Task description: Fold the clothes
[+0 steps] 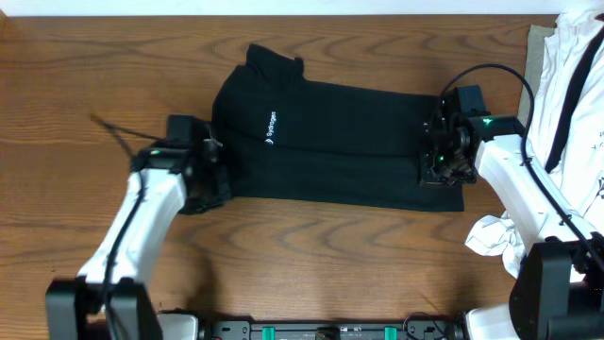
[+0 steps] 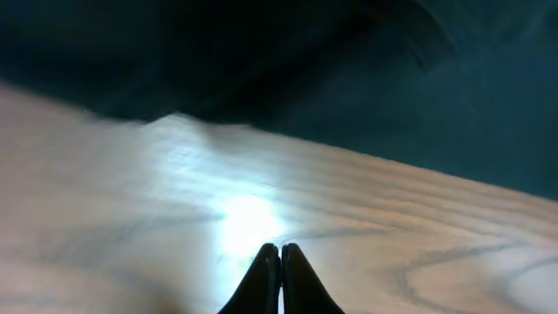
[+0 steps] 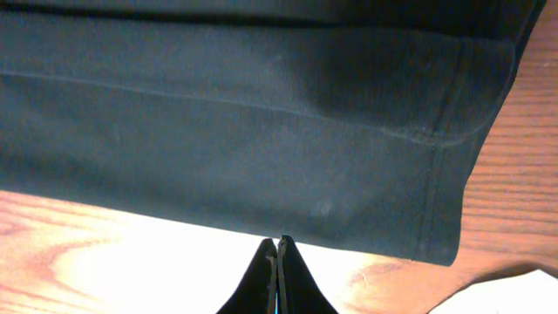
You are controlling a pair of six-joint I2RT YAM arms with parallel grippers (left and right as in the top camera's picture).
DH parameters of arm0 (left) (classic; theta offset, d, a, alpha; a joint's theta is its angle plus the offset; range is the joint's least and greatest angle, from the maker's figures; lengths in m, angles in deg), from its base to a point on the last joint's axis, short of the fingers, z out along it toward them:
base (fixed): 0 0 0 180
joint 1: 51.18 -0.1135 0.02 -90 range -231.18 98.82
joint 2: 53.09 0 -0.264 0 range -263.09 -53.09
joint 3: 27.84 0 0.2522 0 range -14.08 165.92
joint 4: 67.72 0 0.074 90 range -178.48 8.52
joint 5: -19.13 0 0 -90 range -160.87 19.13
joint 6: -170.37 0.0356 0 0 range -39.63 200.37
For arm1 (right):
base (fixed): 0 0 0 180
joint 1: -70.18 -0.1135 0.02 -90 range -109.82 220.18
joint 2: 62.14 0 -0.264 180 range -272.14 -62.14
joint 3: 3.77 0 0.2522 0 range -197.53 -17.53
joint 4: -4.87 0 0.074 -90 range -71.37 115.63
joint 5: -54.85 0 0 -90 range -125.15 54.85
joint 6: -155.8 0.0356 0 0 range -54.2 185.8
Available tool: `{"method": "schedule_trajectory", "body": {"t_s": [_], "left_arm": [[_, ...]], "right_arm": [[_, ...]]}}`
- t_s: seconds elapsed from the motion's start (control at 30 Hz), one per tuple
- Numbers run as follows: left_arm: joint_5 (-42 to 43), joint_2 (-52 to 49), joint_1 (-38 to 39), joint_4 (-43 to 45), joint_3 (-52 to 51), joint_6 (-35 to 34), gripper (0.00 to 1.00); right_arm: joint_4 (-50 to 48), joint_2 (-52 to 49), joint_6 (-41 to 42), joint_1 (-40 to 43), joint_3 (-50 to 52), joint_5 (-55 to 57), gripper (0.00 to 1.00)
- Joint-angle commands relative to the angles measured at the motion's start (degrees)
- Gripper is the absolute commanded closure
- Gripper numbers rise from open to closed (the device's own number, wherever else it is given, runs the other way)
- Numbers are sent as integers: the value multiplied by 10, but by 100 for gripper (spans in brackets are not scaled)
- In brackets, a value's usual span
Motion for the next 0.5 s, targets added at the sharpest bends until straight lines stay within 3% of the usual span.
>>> {"method": "schedule_trajectory", "body": {"t_s": [0.0,0.47], "left_arm": [[13,-24,35,27,9,58,94],[-76,-28,93,149,9,110,94]], "right_arm": [[-8,-3,9,-5,11,-5,99],[-97,-3,9,-5,91,-5,99]]}}
